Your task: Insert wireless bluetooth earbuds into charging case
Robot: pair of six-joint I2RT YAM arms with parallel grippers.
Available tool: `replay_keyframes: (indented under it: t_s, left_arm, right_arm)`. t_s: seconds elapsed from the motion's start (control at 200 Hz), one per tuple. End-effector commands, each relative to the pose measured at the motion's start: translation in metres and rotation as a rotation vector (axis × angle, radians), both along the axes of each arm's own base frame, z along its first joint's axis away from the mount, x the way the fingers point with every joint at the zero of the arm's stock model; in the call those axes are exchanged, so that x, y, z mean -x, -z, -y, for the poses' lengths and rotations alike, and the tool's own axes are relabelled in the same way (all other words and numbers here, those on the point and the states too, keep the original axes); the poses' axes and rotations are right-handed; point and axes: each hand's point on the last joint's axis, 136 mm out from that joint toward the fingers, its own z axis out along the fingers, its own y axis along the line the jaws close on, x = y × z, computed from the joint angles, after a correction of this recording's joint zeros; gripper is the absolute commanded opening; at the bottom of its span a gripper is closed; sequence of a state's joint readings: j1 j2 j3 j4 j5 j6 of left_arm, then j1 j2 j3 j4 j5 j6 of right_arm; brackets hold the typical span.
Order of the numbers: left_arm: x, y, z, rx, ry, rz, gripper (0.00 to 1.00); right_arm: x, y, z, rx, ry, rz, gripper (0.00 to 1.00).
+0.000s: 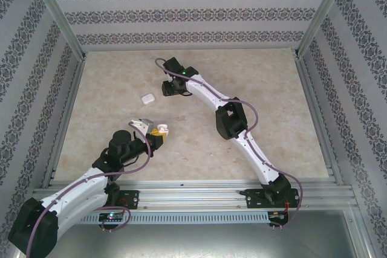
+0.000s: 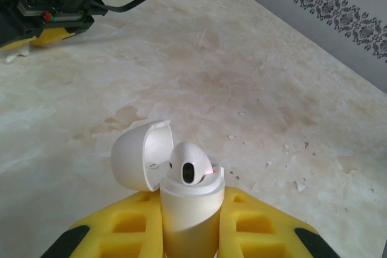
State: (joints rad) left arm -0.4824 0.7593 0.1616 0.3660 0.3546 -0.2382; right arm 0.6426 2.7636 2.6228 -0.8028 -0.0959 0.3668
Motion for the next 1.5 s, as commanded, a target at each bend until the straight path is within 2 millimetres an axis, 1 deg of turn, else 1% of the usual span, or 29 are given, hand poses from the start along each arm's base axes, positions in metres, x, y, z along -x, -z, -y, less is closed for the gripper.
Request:
replay_keyframes:
  t_s: [0.0, 0.195, 0.41, 0.629, 0.854, 0.954, 1.029, 1.049, 1.319, 1.494]
  left_arm:
    - [-0.007, -0.027, 0.003, 0.029, 0.004, 0.076, 0.00]
    - [-0.004, -0.032, 0.003, 0.036, 0.010, 0.084, 0.00]
    - [-0.001, -0.036, 0.000, 0.044, 0.007, 0.093, 0.00]
    - [0.001, -0.043, 0.001, 0.063, 0.014, 0.102, 0.00]
    - [0.004, -0.049, 0.004, 0.083, 0.036, 0.104, 0.00]
    - [0.006, -0.050, 0.005, 0.091, 0.046, 0.103, 0.00]
    - [0.008, -0.051, 0.006, 0.096, 0.055, 0.103, 0.00]
    - [0.008, -0.052, 0.006, 0.096, 0.057, 0.105, 0.00]
    - [0.012, -0.059, 0.010, 0.099, 0.095, 0.132, 0.00]
    - [0.015, -0.062, 0.012, 0.105, 0.114, 0.142, 0.00]
  right_arm:
    - [0.005, 0.012, 0.003, 0.009, -0.005, -0.044, 0.39]
    - [0.018, 0.018, 0.010, 0.044, -0.022, -0.090, 0.31]
    - [0.030, 0.013, 0.019, 0.074, -0.040, -0.113, 0.23]
    - [0.049, 0.010, 0.031, 0.094, -0.032, -0.169, 0.22]
    - [0.072, 0.002, 0.046, 0.078, 0.008, -0.220, 0.22]
    - [0.084, -0.004, 0.051, 0.056, 0.032, -0.232, 0.22]
    - [0.094, -0.002, 0.058, 0.041, 0.058, -0.255, 0.22]
    - [0.096, -0.005, 0.059, 0.033, 0.064, -0.258, 0.22]
    - [0.137, -0.005, 0.078, -0.052, 0.146, -0.327, 0.22]
    - [0.155, -0.012, 0.089, -0.096, 0.183, -0.336, 0.22]
